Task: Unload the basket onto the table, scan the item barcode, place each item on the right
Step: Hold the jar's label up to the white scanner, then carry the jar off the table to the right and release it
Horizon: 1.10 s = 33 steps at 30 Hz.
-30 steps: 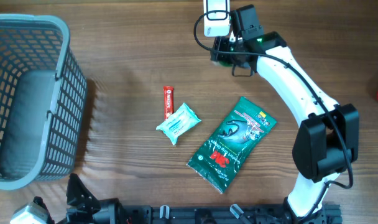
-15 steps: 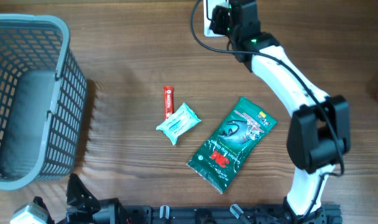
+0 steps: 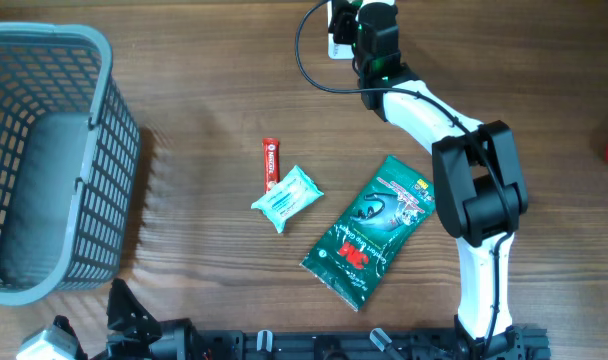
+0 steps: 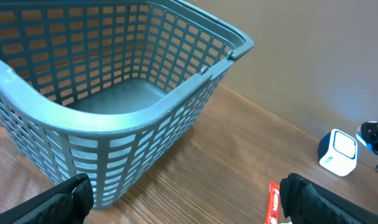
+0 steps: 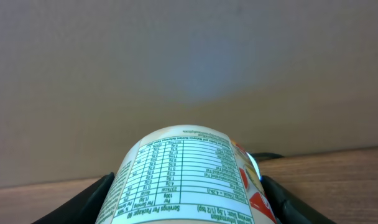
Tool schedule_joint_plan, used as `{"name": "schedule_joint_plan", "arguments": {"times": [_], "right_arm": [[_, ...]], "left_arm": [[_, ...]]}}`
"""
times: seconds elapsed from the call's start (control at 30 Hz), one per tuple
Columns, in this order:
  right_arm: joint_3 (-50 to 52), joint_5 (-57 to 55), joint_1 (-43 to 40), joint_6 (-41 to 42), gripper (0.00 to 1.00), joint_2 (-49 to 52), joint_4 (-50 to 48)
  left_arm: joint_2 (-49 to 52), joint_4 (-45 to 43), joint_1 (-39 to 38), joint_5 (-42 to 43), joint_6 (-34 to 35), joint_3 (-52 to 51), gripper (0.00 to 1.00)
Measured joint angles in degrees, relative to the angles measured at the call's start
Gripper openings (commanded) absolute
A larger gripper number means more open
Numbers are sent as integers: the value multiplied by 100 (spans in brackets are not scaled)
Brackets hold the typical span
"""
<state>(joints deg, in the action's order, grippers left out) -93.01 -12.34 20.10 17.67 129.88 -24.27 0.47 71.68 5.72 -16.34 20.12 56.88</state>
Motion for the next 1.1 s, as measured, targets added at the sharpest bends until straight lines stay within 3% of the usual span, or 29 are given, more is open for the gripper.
{"name": "schedule_joint_plan", "arguments": {"times": [0.2, 0.43, 0.7, 0.8, 1.1], "right_arm": [[-15, -24, -7, 24, 65, 39, 177], [-33, -68, -363, 575, 65, -328, 2144], [-186, 28, -2463, 848, 67, -1993, 4463], [-184, 184, -3331, 874, 66, -1921, 5392], [-162, 826, -4723, 872, 66, -1137, 6159]], "left_arm": [[0, -2, 0, -2, 0, 0, 100], [0, -4, 0, -2, 0, 0, 100], [0, 0, 0, 0, 0, 0, 100], [0, 0, 0, 0, 0, 0, 100], [0, -2, 0, -2, 0, 0, 100]]}}
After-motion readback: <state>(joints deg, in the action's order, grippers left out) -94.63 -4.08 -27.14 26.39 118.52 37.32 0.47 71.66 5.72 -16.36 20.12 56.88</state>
